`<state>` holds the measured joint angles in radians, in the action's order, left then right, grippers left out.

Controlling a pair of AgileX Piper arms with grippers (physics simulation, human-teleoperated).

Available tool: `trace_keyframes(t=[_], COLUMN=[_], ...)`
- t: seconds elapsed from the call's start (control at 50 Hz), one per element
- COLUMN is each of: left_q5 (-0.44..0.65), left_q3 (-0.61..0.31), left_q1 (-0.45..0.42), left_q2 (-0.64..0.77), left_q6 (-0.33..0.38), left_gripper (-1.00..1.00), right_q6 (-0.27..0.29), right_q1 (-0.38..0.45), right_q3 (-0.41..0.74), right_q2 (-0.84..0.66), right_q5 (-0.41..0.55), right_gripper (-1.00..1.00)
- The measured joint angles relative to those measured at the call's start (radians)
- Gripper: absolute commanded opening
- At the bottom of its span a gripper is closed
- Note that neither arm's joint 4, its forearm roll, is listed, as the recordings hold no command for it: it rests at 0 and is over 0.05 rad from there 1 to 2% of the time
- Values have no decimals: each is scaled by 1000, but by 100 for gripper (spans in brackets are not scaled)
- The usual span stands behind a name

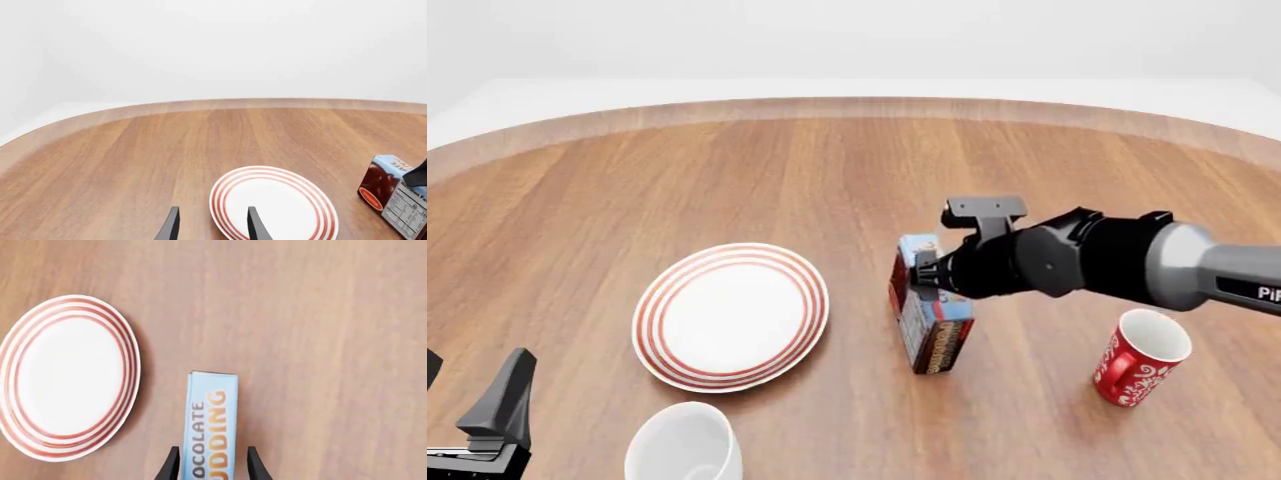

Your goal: Pick up the white mug and put it on the plate, and put the chocolate pudding to the right of the plate.

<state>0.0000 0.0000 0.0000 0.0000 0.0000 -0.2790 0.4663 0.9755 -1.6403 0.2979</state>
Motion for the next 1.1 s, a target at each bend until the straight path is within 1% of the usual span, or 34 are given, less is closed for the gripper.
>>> trace_keyframes(t=[0.38, 0.74, 0.96, 1.1], left_q5=[0, 0, 0, 0], left_q3=[0, 0, 0, 0], left_q1=[0, 0, 0, 0], left_q2=[0, 0, 0, 0], left_q6=[0, 0, 0, 0], left_gripper=[100, 100, 100, 100], right_q6=[-3, -8, 6, 26], right_q1=[10, 18, 19, 18], right_q3=[-6, -40, -78, -107], right_q2=[55, 112, 160, 193], right_q5=[9, -4, -21, -36], right_gripper=[100, 100, 100, 100])
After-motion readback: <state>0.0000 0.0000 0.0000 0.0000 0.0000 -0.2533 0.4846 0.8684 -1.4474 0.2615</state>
